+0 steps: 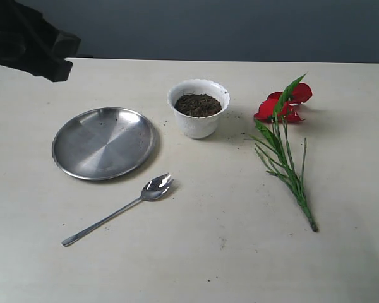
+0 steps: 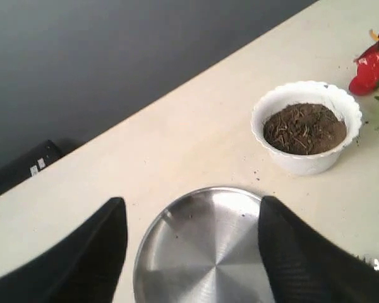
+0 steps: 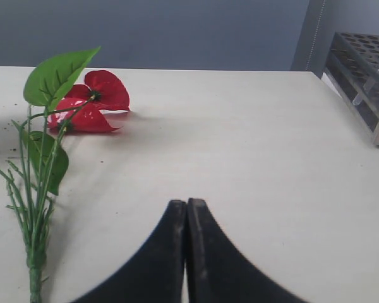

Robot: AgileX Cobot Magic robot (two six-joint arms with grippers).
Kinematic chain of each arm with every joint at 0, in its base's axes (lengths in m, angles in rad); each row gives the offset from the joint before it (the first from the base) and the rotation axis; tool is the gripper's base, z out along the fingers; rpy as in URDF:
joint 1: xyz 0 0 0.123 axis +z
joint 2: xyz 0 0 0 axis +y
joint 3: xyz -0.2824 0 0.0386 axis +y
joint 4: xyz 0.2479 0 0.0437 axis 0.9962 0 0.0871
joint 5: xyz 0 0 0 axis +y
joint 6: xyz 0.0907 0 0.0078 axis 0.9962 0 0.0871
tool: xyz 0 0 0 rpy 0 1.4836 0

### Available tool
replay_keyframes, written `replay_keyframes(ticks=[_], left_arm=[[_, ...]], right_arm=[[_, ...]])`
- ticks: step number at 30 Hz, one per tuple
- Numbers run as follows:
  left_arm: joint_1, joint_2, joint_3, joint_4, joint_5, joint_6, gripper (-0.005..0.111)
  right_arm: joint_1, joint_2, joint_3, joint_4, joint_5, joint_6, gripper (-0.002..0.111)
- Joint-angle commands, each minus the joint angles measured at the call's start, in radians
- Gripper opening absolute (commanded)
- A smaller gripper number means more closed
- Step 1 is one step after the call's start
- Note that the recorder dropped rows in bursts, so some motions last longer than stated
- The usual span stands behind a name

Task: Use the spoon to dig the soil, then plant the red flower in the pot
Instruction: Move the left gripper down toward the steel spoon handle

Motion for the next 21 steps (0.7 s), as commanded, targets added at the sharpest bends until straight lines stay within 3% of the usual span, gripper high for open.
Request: replay_keyframes(ticks=[1,10,17,21], left_arm=[[-0.006,0.045,-0.017,-0.064,0.020,0.002,0.058],[-0.006,0.121,-0.054,-0.201,0.068,0.007,0.058],[-0.006,0.146,-0.074,-0.368,-0.100,0.227,0.058],[-0.006,0.152,-0.101,-0.416,-0.171,0.231,0.058]], right_arm=[[-0.003,-0.003,0.005,0.000,-0.012,-0.001,0.000],[-0.003,-0.003,0.005,0.000,-0.012,-0.001,0.000],[-0.003,-0.003,0.005,0.000,-0.012,-0.001,0.000],[-0.003,-0.003,0.005,0.000,-0.012,-0.001,0.000]])
